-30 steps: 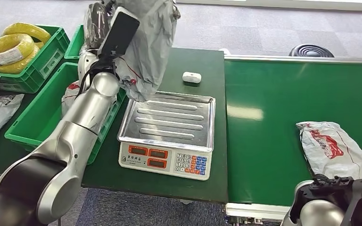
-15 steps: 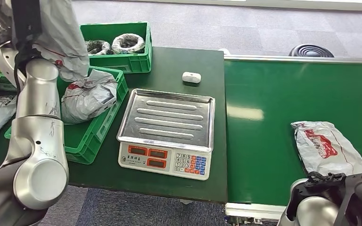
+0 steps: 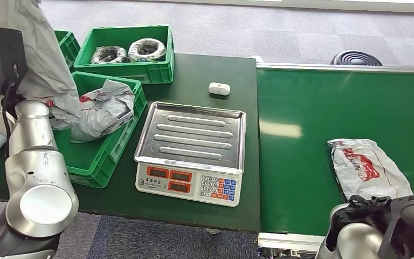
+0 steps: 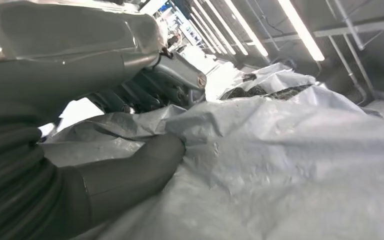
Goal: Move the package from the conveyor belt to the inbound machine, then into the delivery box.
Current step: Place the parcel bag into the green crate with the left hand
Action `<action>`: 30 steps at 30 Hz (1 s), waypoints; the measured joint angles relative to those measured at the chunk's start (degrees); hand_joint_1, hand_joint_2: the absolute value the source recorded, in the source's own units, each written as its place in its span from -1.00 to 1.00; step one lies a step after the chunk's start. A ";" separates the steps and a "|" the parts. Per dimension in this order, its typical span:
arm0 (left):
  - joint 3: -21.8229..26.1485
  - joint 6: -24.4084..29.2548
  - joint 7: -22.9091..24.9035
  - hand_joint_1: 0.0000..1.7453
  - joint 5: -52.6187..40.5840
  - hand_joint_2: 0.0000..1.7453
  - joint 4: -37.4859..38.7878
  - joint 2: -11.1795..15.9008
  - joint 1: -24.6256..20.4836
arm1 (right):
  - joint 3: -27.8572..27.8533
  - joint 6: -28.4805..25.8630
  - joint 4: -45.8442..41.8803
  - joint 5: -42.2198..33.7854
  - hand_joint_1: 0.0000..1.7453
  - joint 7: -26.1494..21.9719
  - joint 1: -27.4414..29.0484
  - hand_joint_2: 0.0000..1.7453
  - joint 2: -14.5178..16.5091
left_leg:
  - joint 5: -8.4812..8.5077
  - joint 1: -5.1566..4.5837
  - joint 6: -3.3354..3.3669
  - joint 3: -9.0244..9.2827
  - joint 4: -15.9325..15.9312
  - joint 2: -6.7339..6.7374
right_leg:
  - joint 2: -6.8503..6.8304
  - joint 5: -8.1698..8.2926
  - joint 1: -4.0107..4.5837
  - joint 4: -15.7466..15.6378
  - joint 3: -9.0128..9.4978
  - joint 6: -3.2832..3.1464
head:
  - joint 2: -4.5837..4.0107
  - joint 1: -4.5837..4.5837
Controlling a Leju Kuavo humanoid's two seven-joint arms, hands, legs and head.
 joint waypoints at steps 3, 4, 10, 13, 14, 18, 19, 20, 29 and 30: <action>1.65 0.01 -0.20 -0.90 -0.50 1.00 0.28 -0.12 0.96 | -0.05 0.00 0.07 0.00 -1.00 0.00 0.00 -1.00 0.00 | 0.00 0.00 0.00 0.00 0.00 0.00 | 0.00 0.00 0.00 0.00 0.00 0.00 | 0.00 0.00; 2.06 0.01 -0.27 -0.90 -0.62 1.00 0.36 -0.15 1.12 | -0.07 0.00 0.08 0.00 -1.00 0.00 0.00 -1.00 0.00 | 0.00 0.00 0.00 0.00 0.00 0.00 | 0.00 0.00 0.00 0.00 0.00 0.00 | 0.00 0.00; 3.66 0.01 -0.43 -0.98 -0.77 0.00 0.76 -0.26 1.41 | -0.22 0.00 0.19 0.00 -1.00 0.00 -0.01 -1.00 0.00 | 0.00 0.00 0.00 0.00 0.00 0.00 | 0.00 0.00 0.00 0.00 0.00 0.00 | 0.00 0.01; 4.26 0.00 -0.64 -1.00 -0.96 -1.00 0.81 -0.31 1.42 | -0.36 0.00 0.28 0.00 -1.00 0.00 -0.01 -1.00 0.00 | 0.00 0.00 0.00 0.00 0.00 0.00 | 0.00 0.00 0.00 0.00 0.00 0.00 | 0.00 0.00; 4.47 0.00 -0.89 -1.00 -1.02 -1.00 0.82 -0.34 1.42 | -0.38 0.00 0.32 0.00 -1.00 0.00 -0.01 -1.00 0.00 | 0.00 0.00 0.00 0.00 0.00 0.00 | 0.00 0.00 0.00 0.00 0.00 0.00 | 0.00 0.00; 5.31 0.01 -3.54 -1.00 -0.87 -1.00 0.85 -0.63 1.28 | -0.39 0.00 0.51 0.00 -1.00 0.00 -0.04 -1.00 0.00 | 0.00 0.00 0.00 0.01 0.00 0.00 | 0.00 0.00 0.00 0.00 -0.01 0.00 | 0.00 -0.01; 5.55 0.00 -4.47 -1.00 -0.78 -1.00 0.87 -0.78 1.15 | -0.39 0.00 0.56 0.00 -1.00 0.00 -0.05 -1.00 0.00 | 0.00 0.00 0.00 0.01 0.00 0.00 | 0.00 0.00 0.00 0.00 -0.01 0.00 | 0.00 0.00; 5.80 0.00 -5.36 -1.00 -0.70 -1.00 0.90 -0.96 0.94 | -0.39 0.00 0.60 0.00 -1.00 0.00 -0.06 -1.00 0.00 | 0.00 0.00 0.00 0.01 0.00 -0.01 | 0.00 0.00 0.00 0.00 0.00 0.00 | 0.00 0.00; 7.82 0.02 -12.26 -1.00 1.56 -1.00 1.56 -2.62 -1.81 | -0.38 0.00 1.06 -0.29 -1.00 0.10 -0.04 -1.00 0.00 | 0.00 0.00 0.00 0.02 0.02 0.00 | 0.00 0.00 0.00 0.00 -0.01 0.00 | 0.00 -0.01; 8.13 0.01 -13.92 -1.00 2.81 -1.00 1.90 -2.80 -2.24 | -0.25 0.00 1.09 -0.31 -1.00 0.36 0.12 -1.00 0.00 | 0.00 0.00 0.00 0.02 0.02 -0.01 | 0.00 0.00 0.00 0.00 -0.01 0.00 | 0.00 -0.01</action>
